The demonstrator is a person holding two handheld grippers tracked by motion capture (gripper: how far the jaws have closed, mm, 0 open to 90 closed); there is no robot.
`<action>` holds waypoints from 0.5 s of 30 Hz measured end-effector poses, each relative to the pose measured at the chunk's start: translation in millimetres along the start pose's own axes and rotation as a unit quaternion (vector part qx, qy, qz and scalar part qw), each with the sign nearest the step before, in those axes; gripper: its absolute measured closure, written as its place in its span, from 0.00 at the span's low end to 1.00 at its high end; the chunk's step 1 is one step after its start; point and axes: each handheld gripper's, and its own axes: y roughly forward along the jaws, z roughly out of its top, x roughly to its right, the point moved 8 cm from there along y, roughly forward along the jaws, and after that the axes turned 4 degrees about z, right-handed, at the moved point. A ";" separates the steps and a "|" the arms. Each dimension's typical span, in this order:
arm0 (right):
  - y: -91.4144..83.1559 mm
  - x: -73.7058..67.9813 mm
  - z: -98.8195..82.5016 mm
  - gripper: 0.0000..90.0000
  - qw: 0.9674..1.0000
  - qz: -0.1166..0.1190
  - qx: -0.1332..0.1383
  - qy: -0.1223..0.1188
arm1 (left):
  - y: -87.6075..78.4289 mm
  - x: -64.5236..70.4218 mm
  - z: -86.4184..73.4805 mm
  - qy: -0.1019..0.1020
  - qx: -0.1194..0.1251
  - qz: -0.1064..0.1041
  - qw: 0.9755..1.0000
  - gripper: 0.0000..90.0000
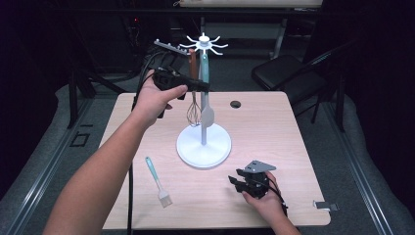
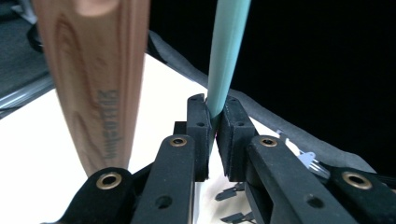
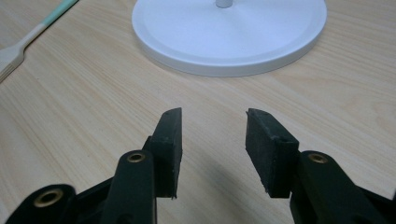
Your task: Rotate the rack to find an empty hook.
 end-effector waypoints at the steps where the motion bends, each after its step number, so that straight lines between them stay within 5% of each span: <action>1: 0.1 -0.1 0.1 0.63 1.000 0.000 0.001 0.001 | 0.2 -0.5 0.0 -0.001 0.001 0.002 1.000 0.92; 9: 0.4 -0.4 0.4 0.63 1.000 0.001 0.003 -0.001 | -4.6 -2.8 -9.4 0.013 -0.008 0.044 0.999 0.79; 15: 0.3 -1.2 0.3 0.63 1.000 0.003 0.001 -0.004 | -10.6 -0.2 -27.8 0.020 -0.022 0.054 0.998 0.76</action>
